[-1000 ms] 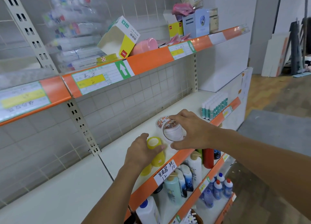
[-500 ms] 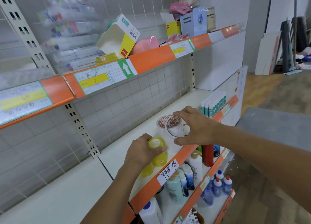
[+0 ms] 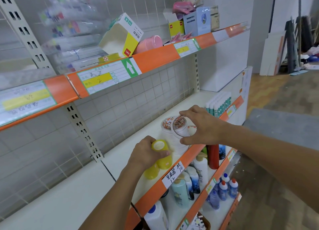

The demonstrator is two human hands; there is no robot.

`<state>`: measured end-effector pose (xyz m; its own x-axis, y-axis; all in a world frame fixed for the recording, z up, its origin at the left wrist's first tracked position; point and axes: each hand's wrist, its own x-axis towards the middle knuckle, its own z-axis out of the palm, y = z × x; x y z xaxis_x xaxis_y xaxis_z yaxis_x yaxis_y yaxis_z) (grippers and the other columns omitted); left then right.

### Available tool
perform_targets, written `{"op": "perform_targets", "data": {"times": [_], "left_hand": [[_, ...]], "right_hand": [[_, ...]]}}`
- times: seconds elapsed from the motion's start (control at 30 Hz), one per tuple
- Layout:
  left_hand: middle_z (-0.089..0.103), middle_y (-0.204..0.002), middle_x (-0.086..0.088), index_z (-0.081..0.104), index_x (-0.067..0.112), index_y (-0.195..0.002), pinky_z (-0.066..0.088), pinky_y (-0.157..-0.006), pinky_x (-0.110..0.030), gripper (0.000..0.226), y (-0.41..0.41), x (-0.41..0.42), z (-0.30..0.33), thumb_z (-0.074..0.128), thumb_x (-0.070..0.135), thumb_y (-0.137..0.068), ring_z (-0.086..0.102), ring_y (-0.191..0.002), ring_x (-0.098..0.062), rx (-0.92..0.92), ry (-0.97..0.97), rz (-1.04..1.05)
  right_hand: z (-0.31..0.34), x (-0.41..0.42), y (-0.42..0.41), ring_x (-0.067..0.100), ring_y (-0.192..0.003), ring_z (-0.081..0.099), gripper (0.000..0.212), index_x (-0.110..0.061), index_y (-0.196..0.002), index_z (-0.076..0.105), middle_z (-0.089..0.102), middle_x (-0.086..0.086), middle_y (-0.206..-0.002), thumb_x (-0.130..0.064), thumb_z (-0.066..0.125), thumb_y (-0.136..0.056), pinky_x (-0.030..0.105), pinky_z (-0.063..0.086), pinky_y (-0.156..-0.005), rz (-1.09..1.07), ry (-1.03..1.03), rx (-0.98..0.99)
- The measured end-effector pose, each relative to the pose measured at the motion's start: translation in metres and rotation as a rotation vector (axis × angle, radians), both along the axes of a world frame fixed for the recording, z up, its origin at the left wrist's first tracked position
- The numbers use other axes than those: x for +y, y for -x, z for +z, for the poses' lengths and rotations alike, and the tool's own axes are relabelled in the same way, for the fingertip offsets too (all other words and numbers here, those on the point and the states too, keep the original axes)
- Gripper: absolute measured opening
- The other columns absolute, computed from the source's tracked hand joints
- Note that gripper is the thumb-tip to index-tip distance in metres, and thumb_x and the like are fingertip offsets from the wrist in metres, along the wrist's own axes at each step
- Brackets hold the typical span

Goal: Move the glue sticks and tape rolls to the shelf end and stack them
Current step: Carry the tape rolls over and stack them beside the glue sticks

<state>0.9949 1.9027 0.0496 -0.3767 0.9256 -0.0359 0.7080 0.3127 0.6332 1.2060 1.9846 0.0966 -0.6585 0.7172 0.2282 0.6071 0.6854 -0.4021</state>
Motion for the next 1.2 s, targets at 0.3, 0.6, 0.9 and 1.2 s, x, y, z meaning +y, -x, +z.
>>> {"op": "perform_targets", "data": {"times": [0.3, 0.6, 0.9, 1.2], "left_hand": [[0.044, -0.148, 0.003, 0.04, 0.021, -0.145, 0.038, -0.1, -0.029, 0.097, -0.014, 0.005, 0.012, 0.072, 0.07, -0.067, 0.044, -0.133, -0.016, 0.052, -0.112, -0.005], [0.045, -0.148, 0.005, 0.042, 0.022, -0.143, 0.039, -0.102, -0.031, 0.099, -0.044, 0.032, 0.024, 0.067, 0.076, -0.065, 0.044, -0.133, -0.015, 0.086, -0.17, 0.121], [0.047, -0.145, 0.004, 0.043, 0.021, -0.143, 0.04, -0.102, -0.03, 0.094, -0.076, 0.05, 0.032, 0.064, 0.075, -0.068, 0.046, -0.131, -0.016, 0.129, -0.184, 0.289], [0.048, -0.146, 0.0, 0.044, 0.017, -0.143, 0.035, -0.103, -0.029, 0.078, -0.081, 0.048, 0.031, 0.046, 0.07, -0.086, 0.045, -0.133, -0.017, 0.193, -0.156, 0.403]], "right_hand": [[-0.003, 0.02, -0.026, 0.017, -0.132, 0.031, 0.098, -0.022, -0.153, 0.028, 0.035, -0.002, -0.135, -0.05, 0.078, -0.074, 0.031, 0.036, -0.105, -0.058, 0.013, -0.008], [-0.004, 0.092, -0.056, 0.016, -0.133, 0.028, 0.097, -0.02, -0.153, 0.027, 0.033, -0.004, -0.133, -0.047, 0.078, -0.075, 0.03, 0.035, -0.102, 0.002, 0.066, -0.076], [-0.027, 0.151, -0.049, 0.018, -0.141, 0.024, 0.102, -0.021, -0.156, 0.021, 0.026, -0.001, -0.148, -0.049, 0.076, -0.075, 0.037, 0.036, -0.11, 0.214, 0.134, -0.246], [-0.054, 0.166, -0.022, 0.022, -0.138, 0.027, 0.098, -0.016, -0.156, 0.021, 0.029, 0.004, -0.146, -0.045, 0.073, -0.078, 0.035, 0.037, -0.107, 0.3, 0.171, -0.285]]}}
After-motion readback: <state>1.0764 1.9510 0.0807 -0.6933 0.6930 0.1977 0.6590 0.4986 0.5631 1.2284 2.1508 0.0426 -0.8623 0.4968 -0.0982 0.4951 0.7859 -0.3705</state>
